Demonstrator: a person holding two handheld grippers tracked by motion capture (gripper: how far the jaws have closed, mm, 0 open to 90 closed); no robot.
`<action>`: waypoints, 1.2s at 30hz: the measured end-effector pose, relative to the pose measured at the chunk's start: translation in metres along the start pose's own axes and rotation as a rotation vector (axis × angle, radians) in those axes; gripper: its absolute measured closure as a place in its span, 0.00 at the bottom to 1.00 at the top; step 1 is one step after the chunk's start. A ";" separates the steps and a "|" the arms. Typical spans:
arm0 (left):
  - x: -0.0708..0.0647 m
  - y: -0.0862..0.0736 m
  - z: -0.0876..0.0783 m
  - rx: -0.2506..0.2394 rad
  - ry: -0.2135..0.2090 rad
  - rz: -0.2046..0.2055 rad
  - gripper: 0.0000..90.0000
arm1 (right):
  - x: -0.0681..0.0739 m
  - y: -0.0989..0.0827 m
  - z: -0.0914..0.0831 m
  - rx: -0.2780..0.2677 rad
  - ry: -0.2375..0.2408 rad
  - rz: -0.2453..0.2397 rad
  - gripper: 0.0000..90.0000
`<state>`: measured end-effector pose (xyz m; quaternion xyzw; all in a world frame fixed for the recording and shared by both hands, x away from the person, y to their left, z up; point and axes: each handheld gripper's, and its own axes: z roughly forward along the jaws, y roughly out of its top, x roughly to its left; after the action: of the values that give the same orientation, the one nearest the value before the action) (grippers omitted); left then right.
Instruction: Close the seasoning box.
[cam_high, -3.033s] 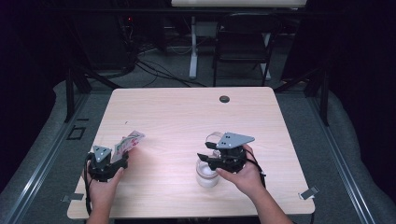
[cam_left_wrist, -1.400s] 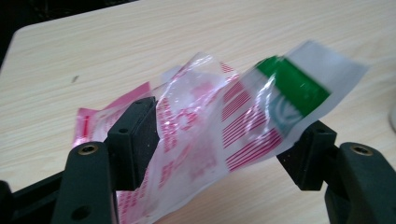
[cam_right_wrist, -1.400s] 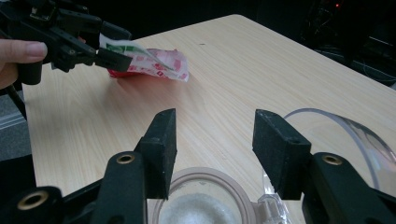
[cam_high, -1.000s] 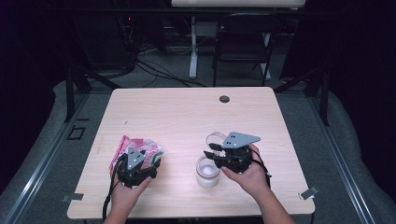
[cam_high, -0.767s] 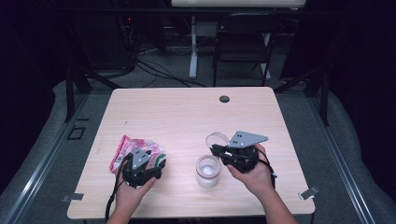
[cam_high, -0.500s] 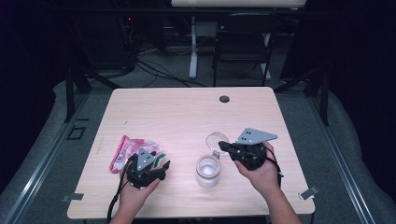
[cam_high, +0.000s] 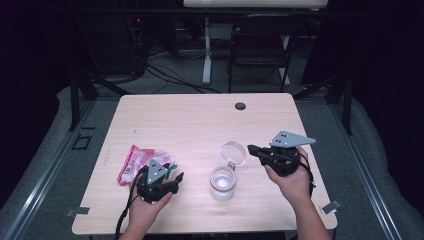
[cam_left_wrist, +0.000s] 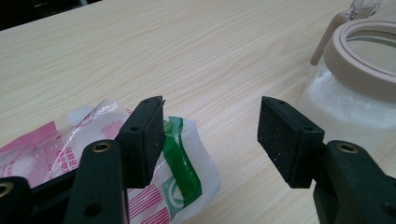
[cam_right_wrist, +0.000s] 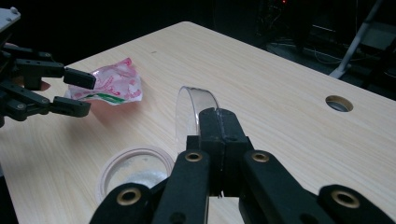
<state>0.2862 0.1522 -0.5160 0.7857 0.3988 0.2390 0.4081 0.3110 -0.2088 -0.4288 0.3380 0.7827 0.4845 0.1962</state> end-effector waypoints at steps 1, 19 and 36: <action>0.000 0.000 0.000 -0.001 0.001 0.000 0.45 | -0.001 -0.001 0.001 0.002 -0.003 0.002 1.00; -0.001 0.001 -0.003 -0.010 0.010 0.003 0.46 | -0.027 -0.022 0.014 0.040 -0.090 0.077 1.00; -0.002 0.000 -0.002 -0.007 0.003 0.009 0.46 | -0.027 -0.033 0.032 0.061 -0.055 0.101 1.00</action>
<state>0.2836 0.1514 -0.5147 0.7858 0.3950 0.2434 0.4090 0.3391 -0.2181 -0.4739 0.3961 0.7733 0.4603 0.1823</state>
